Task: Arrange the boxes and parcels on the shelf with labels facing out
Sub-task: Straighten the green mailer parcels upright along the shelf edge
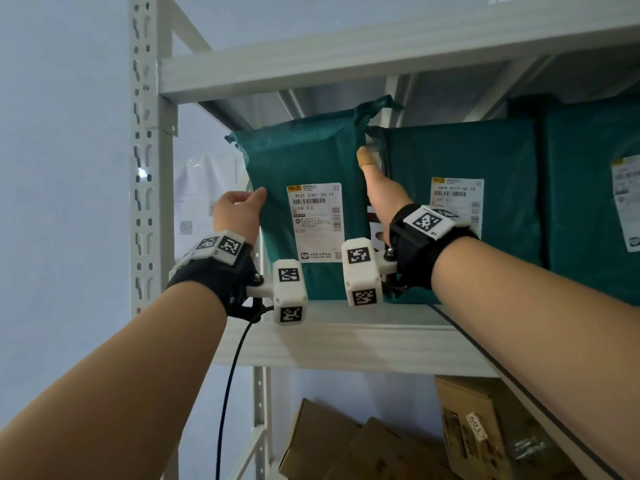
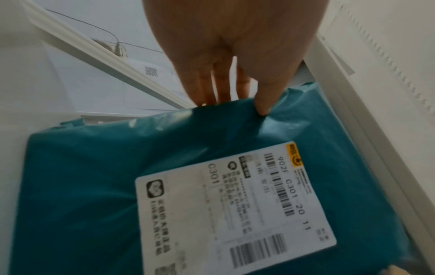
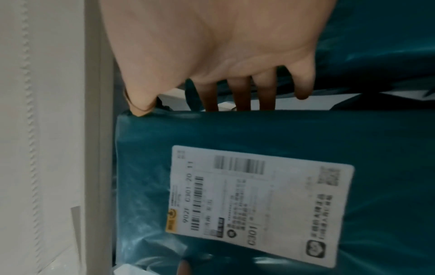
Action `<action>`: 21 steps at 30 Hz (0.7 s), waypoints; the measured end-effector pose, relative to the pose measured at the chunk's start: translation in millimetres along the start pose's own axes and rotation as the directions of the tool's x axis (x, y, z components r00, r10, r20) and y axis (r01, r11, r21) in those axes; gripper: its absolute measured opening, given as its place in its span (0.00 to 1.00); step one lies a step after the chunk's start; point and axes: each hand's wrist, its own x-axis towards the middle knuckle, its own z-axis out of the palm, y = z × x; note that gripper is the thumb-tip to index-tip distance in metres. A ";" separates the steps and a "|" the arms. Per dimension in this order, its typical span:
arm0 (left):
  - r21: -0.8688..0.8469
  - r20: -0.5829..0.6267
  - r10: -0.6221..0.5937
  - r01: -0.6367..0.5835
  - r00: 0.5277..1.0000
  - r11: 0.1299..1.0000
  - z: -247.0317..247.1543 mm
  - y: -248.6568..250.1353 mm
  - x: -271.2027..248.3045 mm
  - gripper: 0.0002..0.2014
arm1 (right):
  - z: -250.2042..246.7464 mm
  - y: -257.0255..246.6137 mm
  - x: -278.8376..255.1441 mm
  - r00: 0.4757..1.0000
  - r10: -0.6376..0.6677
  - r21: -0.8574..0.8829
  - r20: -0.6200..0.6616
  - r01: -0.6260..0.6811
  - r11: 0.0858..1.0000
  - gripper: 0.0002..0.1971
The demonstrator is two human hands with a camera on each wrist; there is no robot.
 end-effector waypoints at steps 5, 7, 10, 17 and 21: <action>0.050 0.060 -0.142 0.139 0.988 0.989 1.5 -12.5 -7.2 0.14 | 5.0 25.9 0.7 0.996 0.054 0.030 0.068 -0.056 0.998 0.35; 0.039 0.071 -0.161 0.158 0.984 0.987 1.2 -14.9 -9.3 0.13 | 7.2 39.4 1.4 0.991 0.104 0.088 0.085 -0.112 0.990 0.23; 0.009 0.119 -0.203 0.204 0.972 0.979 1.2 -19.3 -10.0 0.10 | 12.9 55.3 3.3 0.974 0.194 0.096 0.121 -0.206 0.974 0.24; 0.023 0.117 -0.197 0.196 0.973 0.980 2.4 -30.7 -9.8 0.14 | 16.1 72.3 9.4 0.944 0.310 0.159 0.109 -0.324 0.932 0.20; -0.047 0.150 -0.291 0.301 0.945 0.952 1.1 -37.3 -11.8 0.19 | 14.7 80.7 14.3 0.943 0.314 0.243 0.106 -0.331 0.912 0.08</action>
